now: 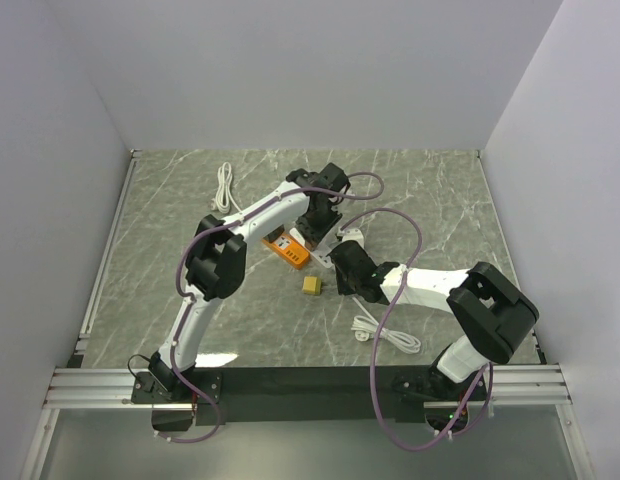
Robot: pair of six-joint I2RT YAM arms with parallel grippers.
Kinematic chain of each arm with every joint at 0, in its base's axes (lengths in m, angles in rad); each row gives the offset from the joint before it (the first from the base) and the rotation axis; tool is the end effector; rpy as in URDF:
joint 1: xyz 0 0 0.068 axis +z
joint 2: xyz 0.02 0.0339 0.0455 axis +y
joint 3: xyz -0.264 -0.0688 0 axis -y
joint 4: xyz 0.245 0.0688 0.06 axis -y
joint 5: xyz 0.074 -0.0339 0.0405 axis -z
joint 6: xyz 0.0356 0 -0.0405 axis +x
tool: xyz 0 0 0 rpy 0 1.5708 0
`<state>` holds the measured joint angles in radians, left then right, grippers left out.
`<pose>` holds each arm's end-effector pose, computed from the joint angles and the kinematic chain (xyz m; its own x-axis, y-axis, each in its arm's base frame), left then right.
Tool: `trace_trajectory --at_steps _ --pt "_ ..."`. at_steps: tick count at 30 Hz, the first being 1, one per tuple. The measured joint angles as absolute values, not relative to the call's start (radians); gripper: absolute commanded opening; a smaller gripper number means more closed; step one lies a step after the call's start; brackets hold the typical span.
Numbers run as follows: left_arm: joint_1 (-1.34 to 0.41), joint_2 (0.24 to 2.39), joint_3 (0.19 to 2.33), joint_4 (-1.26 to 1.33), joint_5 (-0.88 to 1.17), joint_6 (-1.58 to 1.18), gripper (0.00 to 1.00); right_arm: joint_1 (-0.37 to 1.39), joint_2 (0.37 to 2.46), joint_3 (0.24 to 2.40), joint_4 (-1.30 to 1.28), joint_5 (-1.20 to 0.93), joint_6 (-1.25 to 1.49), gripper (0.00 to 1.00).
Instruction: Insert the plug
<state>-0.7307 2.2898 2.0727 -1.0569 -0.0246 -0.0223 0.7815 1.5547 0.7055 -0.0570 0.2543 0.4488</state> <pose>0.3566 -0.3184 0.2132 -0.7267 0.6213 -0.2929 0.6458 0.7633 0.0170 0.2118 0.1976 0.1478 -0.7514 -0.1540 -0.6416 -0.2725 0.9580 0.0892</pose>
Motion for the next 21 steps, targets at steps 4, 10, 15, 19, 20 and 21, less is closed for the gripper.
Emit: trace_trajectory --at_steps 4,10,15,19,20,21 --pt "-0.731 2.258 2.011 -1.002 -0.025 -0.033 0.01 0.781 1.555 0.706 -0.057 0.254 0.448 0.00" --pt "-0.731 2.193 1.889 -0.886 -0.031 -0.047 0.01 0.781 1.555 0.706 -0.057 0.254 0.448 0.00" --pt "-0.733 2.166 1.827 -0.819 -0.036 -0.057 0.01 0.781 1.555 0.706 -0.057 0.254 0.448 0.00" --pt "-0.733 2.155 1.779 -0.770 -0.041 -0.070 0.01 0.781 1.555 0.706 -0.057 0.255 0.448 0.00" --pt "-0.733 2.154 1.773 -0.764 -0.042 -0.073 0.01 0.781 1.555 0.706 -0.057 0.255 0.448 0.00" --pt "-0.733 2.152 1.770 -0.760 -0.042 -0.073 0.01 0.781 1.555 0.706 -0.057 0.255 0.448 0.00"
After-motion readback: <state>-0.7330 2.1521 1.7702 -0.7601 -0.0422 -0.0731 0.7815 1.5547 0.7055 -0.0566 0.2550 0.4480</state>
